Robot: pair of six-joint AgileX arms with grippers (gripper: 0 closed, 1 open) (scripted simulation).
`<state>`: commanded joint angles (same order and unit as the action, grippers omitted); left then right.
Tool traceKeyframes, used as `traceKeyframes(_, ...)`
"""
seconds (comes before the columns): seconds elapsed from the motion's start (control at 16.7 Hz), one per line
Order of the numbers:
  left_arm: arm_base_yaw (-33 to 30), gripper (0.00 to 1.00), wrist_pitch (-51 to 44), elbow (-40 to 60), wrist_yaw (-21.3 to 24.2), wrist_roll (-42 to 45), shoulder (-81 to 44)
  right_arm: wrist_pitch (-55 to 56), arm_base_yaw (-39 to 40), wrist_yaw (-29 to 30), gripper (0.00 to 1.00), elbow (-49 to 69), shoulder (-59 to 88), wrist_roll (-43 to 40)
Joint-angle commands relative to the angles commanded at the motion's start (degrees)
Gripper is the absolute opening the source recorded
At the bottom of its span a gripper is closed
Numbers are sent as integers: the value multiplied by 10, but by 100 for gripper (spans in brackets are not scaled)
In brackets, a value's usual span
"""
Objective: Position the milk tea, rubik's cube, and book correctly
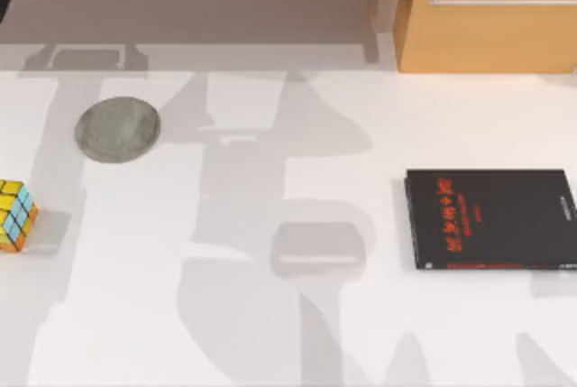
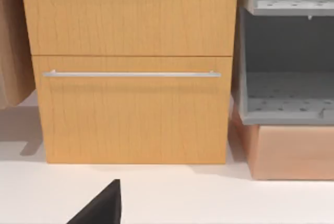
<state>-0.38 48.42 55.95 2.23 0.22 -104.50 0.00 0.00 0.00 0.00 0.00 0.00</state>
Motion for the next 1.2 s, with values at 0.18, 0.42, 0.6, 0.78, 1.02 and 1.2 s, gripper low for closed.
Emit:
traceKeyframes(0.18, -2, 100, -17, 65, 0, 0, -46, 0, 0, 0, 100, 0, 0, 0)
traceKeyframes(0.42, -4, 100, -47, 161, -2, -1, -112, 0, 0, 0, 100, 0, 0, 0)
traceKeyframes(0.6, -4, 100, -58, 195, -2, -1, -135, 0, 0, 0, 100, 0, 0, 0)
traceKeyframes(0.78, -4, 100, -59, 195, -2, -1, -135, 0, 0, 0, 100, 0, 0, 0)
traceKeyframes(1.02, -4, 77, -59, 195, -2, -1, -135, 0, 0, 0, 100, 0, 0, 0)
traceKeyframes(1.2, -4, 55, -59, 195, -2, -1, -135, 0, 0, 0, 100, 0, 0, 0)
